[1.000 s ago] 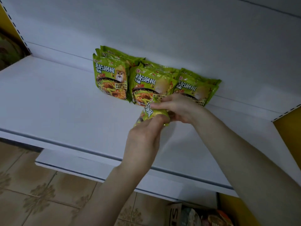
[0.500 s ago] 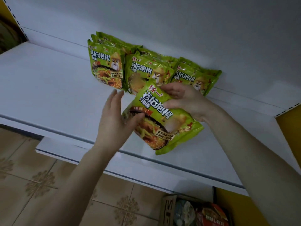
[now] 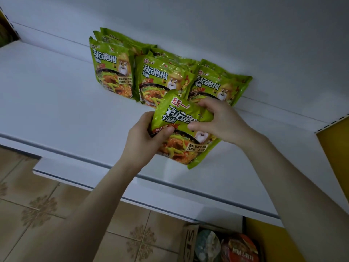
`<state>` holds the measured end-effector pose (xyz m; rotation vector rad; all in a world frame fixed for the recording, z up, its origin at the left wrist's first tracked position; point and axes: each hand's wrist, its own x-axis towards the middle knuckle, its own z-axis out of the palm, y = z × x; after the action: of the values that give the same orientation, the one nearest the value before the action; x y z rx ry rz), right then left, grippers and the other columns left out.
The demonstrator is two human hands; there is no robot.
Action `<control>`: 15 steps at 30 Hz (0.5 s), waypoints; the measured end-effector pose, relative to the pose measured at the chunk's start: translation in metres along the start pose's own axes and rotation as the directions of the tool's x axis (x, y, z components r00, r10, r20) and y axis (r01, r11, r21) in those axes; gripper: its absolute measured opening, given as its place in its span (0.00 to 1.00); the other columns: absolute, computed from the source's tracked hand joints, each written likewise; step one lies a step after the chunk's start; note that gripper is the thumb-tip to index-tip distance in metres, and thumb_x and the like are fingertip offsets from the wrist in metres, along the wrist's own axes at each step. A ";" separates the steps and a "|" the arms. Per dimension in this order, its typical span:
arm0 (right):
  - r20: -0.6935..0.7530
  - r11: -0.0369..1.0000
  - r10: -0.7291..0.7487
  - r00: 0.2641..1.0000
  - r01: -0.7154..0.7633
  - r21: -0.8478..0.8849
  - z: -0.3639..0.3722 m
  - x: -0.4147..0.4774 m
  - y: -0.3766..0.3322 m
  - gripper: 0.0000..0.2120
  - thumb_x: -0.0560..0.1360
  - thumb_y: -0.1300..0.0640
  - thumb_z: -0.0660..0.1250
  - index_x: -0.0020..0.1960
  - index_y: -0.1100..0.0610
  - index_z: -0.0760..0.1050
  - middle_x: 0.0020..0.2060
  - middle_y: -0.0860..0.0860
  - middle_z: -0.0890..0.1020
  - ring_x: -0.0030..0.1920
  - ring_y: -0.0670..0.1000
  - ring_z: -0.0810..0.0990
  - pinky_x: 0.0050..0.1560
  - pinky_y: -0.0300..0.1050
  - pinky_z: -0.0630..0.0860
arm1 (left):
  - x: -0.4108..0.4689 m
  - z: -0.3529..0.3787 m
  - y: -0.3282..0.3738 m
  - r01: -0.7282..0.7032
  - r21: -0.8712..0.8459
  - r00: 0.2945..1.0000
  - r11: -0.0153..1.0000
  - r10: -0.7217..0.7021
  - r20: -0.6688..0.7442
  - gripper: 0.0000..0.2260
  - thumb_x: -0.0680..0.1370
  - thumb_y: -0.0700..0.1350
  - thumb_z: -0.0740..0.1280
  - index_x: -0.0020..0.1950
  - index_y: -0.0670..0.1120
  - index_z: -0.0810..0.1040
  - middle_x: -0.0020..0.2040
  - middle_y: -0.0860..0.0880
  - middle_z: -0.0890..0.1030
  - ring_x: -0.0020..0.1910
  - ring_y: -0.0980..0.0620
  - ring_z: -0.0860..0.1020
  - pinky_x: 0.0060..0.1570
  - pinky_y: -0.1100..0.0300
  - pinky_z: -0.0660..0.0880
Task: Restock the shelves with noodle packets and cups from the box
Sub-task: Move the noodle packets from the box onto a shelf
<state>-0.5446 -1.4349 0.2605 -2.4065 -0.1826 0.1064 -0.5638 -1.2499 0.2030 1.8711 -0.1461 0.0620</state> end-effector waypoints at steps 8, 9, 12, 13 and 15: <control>-0.269 0.927 0.059 0.961 -0.152 -0.343 -0.016 0.012 0.045 0.22 0.72 0.49 0.69 0.63 0.53 0.70 0.53 0.55 0.78 0.53 0.57 0.78 0.50 0.47 0.71 | -0.011 0.069 -0.036 0.007 0.655 0.993 0.755 -0.081 0.084 0.29 0.79 0.55 0.57 0.75 0.43 0.55 0.75 0.41 0.57 0.74 0.42 0.54 0.69 0.43 0.54; -0.296 0.921 0.059 0.953 -0.166 -0.352 -0.018 0.016 0.049 0.23 0.72 0.49 0.69 0.64 0.53 0.70 0.55 0.56 0.78 0.54 0.58 0.77 0.51 0.46 0.70 | -0.012 0.076 -0.042 -0.032 0.718 0.983 0.696 -0.108 0.148 0.28 0.79 0.57 0.54 0.75 0.45 0.54 0.76 0.42 0.55 0.75 0.43 0.51 0.69 0.42 0.52; -0.342 0.896 0.029 0.939 -0.176 -0.407 -0.022 0.033 0.061 0.20 0.73 0.50 0.68 0.63 0.56 0.71 0.53 0.56 0.80 0.56 0.57 0.77 0.60 0.49 0.68 | -0.012 0.091 -0.051 -0.108 0.793 0.960 0.600 -0.145 0.240 0.27 0.79 0.60 0.49 0.75 0.48 0.53 0.76 0.44 0.51 0.75 0.43 0.46 0.68 0.39 0.49; -0.358 0.880 0.013 0.934 -0.181 -0.439 -0.023 0.039 0.063 0.19 0.73 0.50 0.67 0.61 0.57 0.72 0.53 0.56 0.80 0.57 0.57 0.76 0.62 0.50 0.65 | -0.012 0.094 -0.054 -0.122 0.805 0.957 0.581 -0.145 0.250 0.27 0.79 0.60 0.48 0.75 0.48 0.53 0.76 0.43 0.51 0.75 0.43 0.45 0.68 0.39 0.48; -0.395 0.854 -0.019 0.918 -0.190 -0.484 -0.025 0.054 0.067 0.17 0.73 0.49 0.67 0.57 0.57 0.74 0.55 0.55 0.78 0.59 0.58 0.74 0.61 0.51 0.63 | -0.012 0.095 -0.057 -0.136 0.816 0.959 0.562 -0.132 0.251 0.26 0.79 0.60 0.46 0.74 0.49 0.54 0.76 0.43 0.51 0.75 0.43 0.45 0.69 0.38 0.46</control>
<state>-0.4811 -1.4923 0.2329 -2.9102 0.1022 -0.4356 -0.5708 -1.3228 0.1191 2.8517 -0.3710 -0.1797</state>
